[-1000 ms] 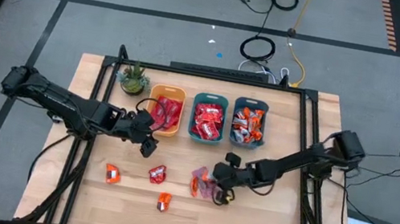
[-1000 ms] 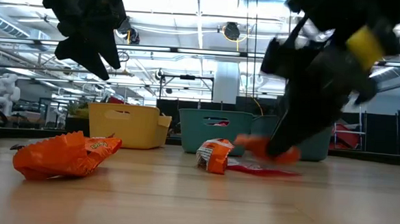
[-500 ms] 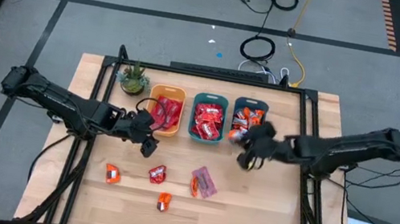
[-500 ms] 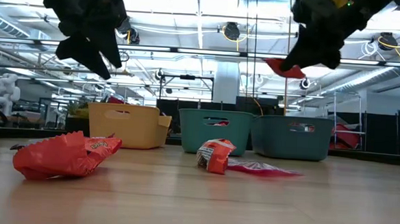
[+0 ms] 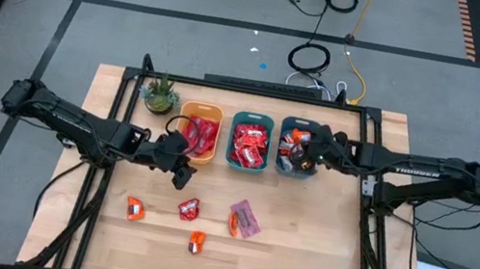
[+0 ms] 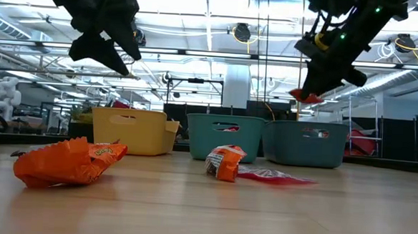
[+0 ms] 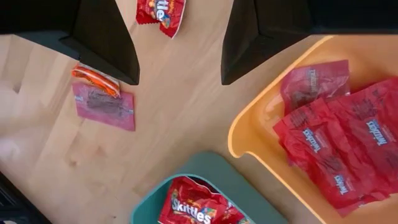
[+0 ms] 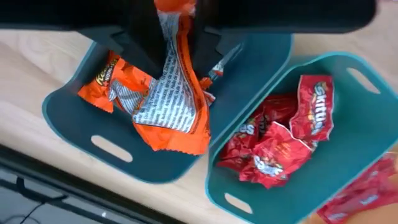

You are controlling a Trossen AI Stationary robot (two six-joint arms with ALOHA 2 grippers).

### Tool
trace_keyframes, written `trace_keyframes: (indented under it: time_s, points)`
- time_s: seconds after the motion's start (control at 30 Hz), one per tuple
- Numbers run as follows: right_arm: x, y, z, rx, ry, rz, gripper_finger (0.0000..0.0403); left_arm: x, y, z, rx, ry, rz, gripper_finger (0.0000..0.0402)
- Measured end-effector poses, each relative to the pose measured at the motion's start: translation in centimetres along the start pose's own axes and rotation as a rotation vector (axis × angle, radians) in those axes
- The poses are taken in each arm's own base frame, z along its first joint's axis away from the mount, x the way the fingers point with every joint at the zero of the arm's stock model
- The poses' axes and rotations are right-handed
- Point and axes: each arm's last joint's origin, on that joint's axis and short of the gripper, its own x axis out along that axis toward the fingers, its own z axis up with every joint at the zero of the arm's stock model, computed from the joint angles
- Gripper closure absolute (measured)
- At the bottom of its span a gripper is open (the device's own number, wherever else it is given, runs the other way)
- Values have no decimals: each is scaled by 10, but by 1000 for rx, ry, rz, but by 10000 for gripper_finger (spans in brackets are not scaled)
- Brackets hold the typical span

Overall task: Sort candy
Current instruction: Put the orange candy into the top right blue bin, then put the red candy into the top left yellow bin

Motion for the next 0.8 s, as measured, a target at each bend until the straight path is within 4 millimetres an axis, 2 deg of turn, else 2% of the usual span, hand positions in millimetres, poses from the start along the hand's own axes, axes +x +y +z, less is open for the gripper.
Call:
trace_keyframes:
  time_s: [0.17, 0.3, 0.43, 0.57, 0.8]
  points:
    - [5, -3, 2, 13, 20, -10, 283, 0, 0, 0, 2, -2, -2, 157]
    - [5, -3, 2, 16, 18, -10, 239, 2, 1, -1, 28, 22, 2, 118]
    - [5, -3, 2, 17, 18, -9, 206, 10, 5, -4, 22, 58, 78, 80]
    - [5, -1, 1, 17, 61, 40, 189, 16, 5, -4, 22, 30, 115, 61]
    - [3, 2, -7, -7, 183, 137, 186, 19, 3, -4, 11, 55, 83, 58]
